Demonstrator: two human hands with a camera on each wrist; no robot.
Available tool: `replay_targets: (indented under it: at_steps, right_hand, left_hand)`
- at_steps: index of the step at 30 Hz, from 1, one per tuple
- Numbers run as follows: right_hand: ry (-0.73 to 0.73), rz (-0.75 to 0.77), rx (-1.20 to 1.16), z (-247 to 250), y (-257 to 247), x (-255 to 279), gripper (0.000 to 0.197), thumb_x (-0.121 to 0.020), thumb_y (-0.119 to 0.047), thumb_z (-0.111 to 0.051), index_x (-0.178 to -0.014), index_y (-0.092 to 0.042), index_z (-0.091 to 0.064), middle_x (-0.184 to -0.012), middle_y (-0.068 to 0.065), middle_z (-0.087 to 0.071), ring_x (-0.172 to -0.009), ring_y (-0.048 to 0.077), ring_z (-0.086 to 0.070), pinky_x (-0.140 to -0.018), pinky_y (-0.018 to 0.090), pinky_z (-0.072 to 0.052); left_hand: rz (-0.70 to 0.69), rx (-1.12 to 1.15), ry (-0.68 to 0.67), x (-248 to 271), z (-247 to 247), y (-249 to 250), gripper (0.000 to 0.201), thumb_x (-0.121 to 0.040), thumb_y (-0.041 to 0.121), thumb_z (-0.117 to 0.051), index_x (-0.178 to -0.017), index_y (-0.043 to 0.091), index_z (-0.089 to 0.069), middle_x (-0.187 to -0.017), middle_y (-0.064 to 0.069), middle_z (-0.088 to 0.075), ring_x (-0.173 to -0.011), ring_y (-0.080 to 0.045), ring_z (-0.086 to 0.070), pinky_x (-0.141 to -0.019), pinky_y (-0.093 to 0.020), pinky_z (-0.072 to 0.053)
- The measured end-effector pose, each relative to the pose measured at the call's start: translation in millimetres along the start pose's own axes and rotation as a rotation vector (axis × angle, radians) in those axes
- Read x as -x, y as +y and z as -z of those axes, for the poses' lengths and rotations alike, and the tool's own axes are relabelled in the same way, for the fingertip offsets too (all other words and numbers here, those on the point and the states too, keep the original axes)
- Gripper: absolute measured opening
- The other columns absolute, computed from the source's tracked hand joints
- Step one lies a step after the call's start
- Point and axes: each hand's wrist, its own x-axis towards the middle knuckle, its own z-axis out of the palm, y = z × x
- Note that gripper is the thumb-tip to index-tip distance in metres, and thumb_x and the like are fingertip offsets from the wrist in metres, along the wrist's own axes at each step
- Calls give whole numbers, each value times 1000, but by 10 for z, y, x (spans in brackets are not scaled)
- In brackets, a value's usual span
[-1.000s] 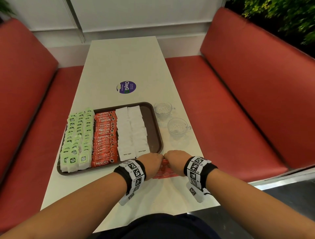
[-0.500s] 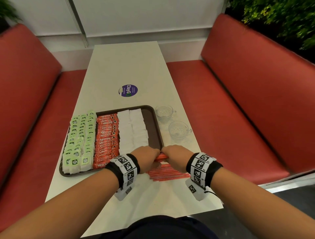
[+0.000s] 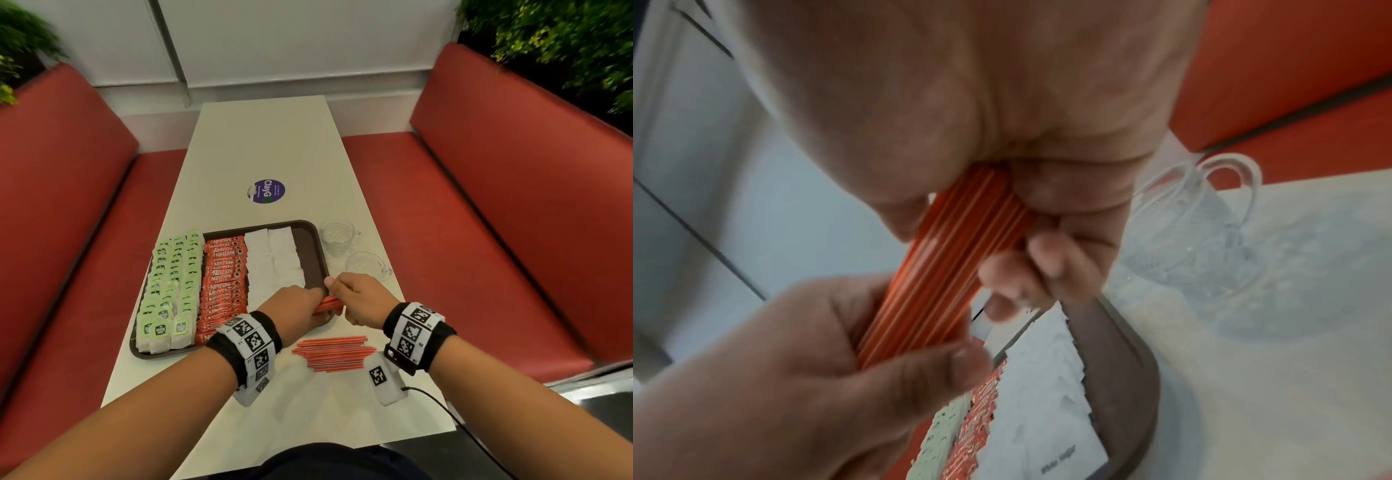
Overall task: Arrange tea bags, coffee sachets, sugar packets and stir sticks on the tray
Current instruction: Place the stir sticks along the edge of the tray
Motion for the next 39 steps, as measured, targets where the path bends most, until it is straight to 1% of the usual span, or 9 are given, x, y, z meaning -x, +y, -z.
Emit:
replay_targets:
  at_steps: [8,12,17,20,24,27,32,36,39]
  right_hand:
    - [-30,-42,-310,-41,-97,-6,43,-98,-32,-63,-59,-14,-56,-53,9,-42,-39,16,-35,-40,22,-28]
    - [33,-51,-369,-61,-163,-65,51,-95,-29,-68,-45,-22,-59,-49,2,-37,-39,15,-31,-42,23,-25]
    - [130,-61,-490,-19,-236,-139,41,-94,-28,-69,-56,-16,-60,-53,5,-34,-40,16,-28,-43,24,-24]
    - [157,-34,-496,-31,-290,-175,42,-95,-28,-67,-54,-19,-61,-55,6,-34,-41,16,-30,-43,23,-25]
    - [184,-6,-482,-135,-389,-241,32,-96,-30,-66,-68,-16,-67,-50,0,-43,-40,13,-36,-43,23,-30]
    - [217,20,-452,-181,-417,-309,31,-95,-36,-67,-78,-10,-72,-47,-7,-46,-41,11,-40,-44,23,-33]
    - [211,2,-387,-213,-350,-397,49,-93,-41,-67,-74,4,-66,-48,1,-44,-42,15,-40,-47,27,-33]
    - [199,1,-300,-187,-291,-472,46,-95,-30,-65,-67,6,-59,-49,4,-42,-41,16,-39,-47,26,-32]
    - [152,40,-127,-167,-257,-516,42,-96,-26,-63,-66,3,-62,-49,1,-45,-43,12,-41,-46,25,-34]
  left_hand:
    - [68,275,100,-14,151,-63,57,-79,50,-75,-117,27,-39,-93,5,-64,-80,-15,-65,-71,-30,-55]
    - [45,330,165,-2,204,-172,54,-75,47,-80,-111,34,-42,-87,15,-58,-77,-8,-61,-63,-19,-44]
    - [63,610,299,59,236,-442,46,-70,48,-86,-102,40,-54,-95,14,-64,-73,-3,-64,-65,-22,-51]
    - [117,921,412,85,235,-485,34,-83,58,-66,-107,36,-59,-103,9,-67,-87,-13,-69,-74,-30,-57]
    - [165,1194,430,22,296,-401,48,-96,63,-41,-106,24,-66,-103,-1,-70,-92,-29,-71,-79,-52,-60]
    - [209,1207,451,-7,398,-354,53,-97,59,-40,-100,14,-68,-93,-12,-70,-79,-33,-72,-72,-53,-61]
    - [246,821,335,10,403,-420,51,-97,61,-40,-82,24,-71,-66,-8,-71,-43,-14,-56,-46,-28,-47]
    - [170,543,236,3,322,-523,68,-85,77,-32,-71,18,-64,-60,-3,-63,-52,-12,-54,-59,-36,-49]
    - [64,357,-33,14,298,-605,54,-90,73,-37,-88,24,-61,-70,4,-62,-63,-11,-58,-60,-28,-45]
